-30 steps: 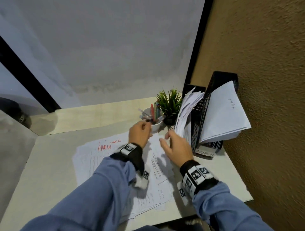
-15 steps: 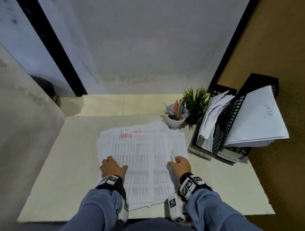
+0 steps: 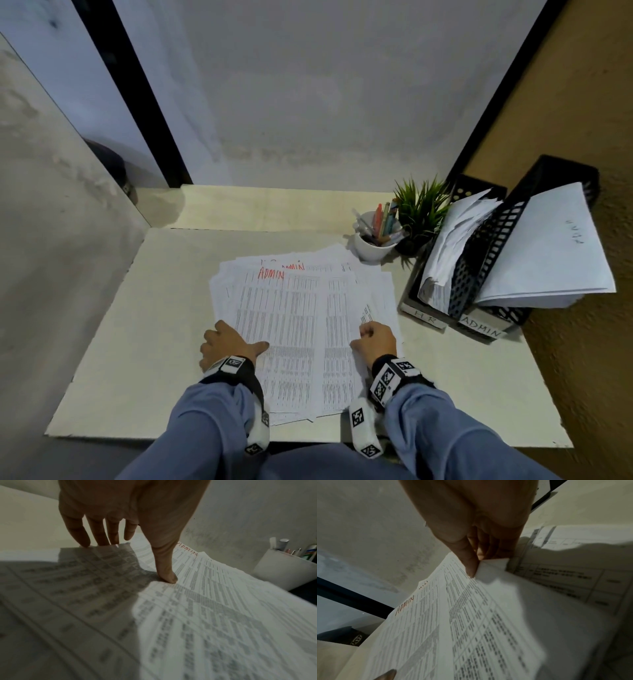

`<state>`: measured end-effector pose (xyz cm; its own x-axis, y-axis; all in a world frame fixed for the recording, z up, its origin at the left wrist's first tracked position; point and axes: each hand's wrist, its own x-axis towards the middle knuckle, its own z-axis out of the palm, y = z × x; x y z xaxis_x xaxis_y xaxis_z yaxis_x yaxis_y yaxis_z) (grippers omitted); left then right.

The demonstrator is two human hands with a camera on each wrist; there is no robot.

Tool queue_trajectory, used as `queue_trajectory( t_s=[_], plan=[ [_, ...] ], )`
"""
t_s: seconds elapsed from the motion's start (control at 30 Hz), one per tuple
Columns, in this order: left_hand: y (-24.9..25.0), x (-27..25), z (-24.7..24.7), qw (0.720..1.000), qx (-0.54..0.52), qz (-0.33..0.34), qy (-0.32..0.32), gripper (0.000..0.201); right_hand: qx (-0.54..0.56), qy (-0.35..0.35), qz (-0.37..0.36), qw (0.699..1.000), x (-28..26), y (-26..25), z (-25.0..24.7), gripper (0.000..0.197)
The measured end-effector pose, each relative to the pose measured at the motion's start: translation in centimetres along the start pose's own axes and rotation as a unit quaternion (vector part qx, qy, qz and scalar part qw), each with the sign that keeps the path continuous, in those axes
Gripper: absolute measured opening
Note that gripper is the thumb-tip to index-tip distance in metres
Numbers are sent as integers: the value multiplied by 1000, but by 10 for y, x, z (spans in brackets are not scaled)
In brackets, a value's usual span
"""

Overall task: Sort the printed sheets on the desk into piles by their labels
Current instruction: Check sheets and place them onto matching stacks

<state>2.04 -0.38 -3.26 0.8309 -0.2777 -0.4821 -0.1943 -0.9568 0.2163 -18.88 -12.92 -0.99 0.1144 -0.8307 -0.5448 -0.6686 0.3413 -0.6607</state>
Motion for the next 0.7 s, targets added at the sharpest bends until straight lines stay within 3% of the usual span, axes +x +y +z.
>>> queue_trajectory(
  t_s=[0.07, 0.13, 0.33, 0.5, 0.7],
  plan=[
    [-4, 3, -4, 1000, 0, -6, 0, 97, 2, 5, -5, 1000, 3, 3, 0, 21],
    [-10, 7, -4, 998, -64, 7, 5, 83, -1, 15, -15, 1000, 5, 6, 2, 26],
    [-37, 14, -10, 971, -220, 63, 67, 16, -30, 58, -49, 997, 17, 15, -3, 41],
    [-55, 17, -27, 936, -312, 84, 141, 20, 13, 108, -44, 993, 26, 18, -12, 43],
    [-41, 18, -25, 900, -408, 122, 96, 18, 39, 127, -41, 990, 30, 16, -16, 45]
  ],
)
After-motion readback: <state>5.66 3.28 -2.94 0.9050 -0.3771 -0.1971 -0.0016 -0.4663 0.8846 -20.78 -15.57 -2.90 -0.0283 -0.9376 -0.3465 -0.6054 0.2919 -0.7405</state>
